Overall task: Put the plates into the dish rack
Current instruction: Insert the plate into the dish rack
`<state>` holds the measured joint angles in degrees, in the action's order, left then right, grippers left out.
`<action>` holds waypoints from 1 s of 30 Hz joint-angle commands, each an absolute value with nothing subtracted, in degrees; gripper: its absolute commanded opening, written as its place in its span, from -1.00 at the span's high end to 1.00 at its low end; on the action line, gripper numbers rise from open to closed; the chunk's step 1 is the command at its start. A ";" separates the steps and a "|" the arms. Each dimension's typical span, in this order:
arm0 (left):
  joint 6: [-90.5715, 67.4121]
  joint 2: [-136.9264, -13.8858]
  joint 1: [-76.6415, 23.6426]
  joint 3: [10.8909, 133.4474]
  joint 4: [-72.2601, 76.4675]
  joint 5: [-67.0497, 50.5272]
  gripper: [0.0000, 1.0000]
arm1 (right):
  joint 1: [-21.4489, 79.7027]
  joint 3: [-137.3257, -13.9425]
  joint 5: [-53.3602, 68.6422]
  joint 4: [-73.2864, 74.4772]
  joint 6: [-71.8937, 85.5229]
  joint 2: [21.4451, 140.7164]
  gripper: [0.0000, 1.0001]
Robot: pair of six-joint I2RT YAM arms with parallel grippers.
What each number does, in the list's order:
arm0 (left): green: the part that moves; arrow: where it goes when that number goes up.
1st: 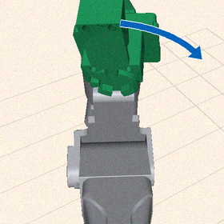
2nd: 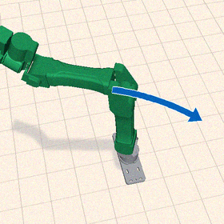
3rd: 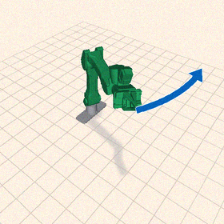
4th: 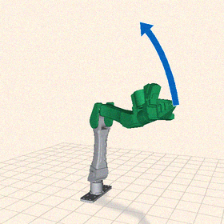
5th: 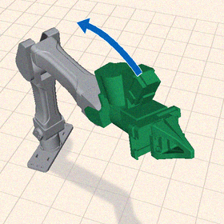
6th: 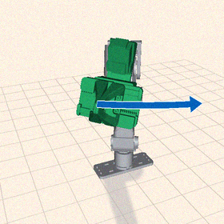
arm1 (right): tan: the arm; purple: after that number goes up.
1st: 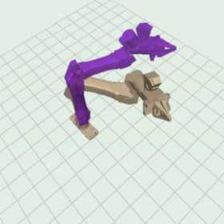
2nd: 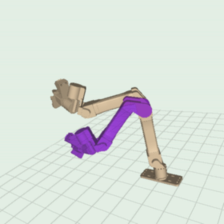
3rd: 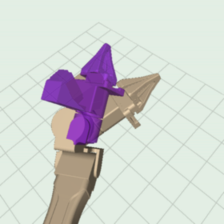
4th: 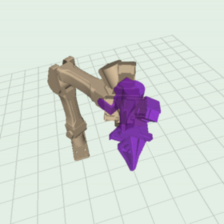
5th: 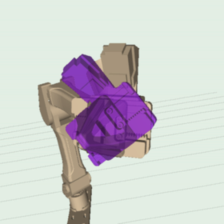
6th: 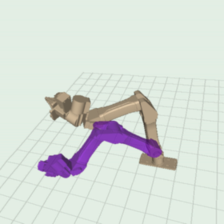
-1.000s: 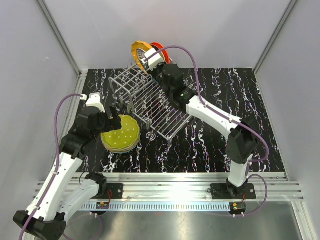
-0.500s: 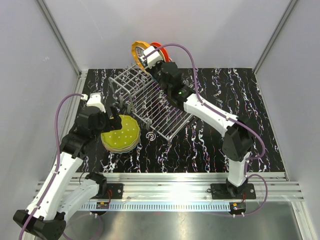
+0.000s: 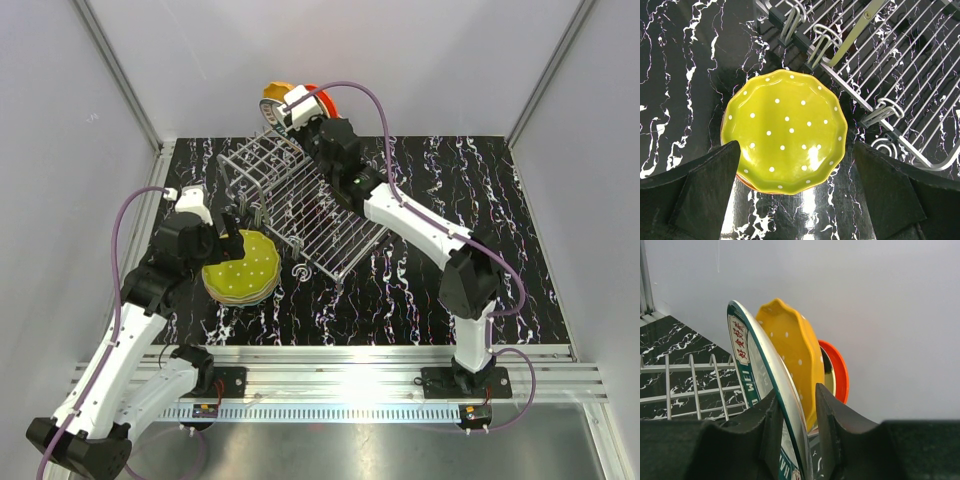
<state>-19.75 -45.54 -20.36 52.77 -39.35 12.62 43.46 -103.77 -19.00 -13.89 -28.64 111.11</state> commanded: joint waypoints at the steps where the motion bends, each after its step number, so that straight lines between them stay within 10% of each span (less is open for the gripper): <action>1: -19.07 -45.70 -20.74 53.00 -37.26 14.15 -0.98 | 42.89 -107.22 -18.19 -16.61 -28.13 111.97 0.24; 30: -19.07 -45.97 -21.62 53.09 -37.44 14.68 -0.98 | 42.63 -116.99 -18.81 -12.31 -26.90 117.34 0.07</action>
<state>-19.68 -45.91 -21.34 52.77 -39.38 13.21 43.18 -114.98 -18.85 -11.64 -27.64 118.08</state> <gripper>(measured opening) 0.988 0.461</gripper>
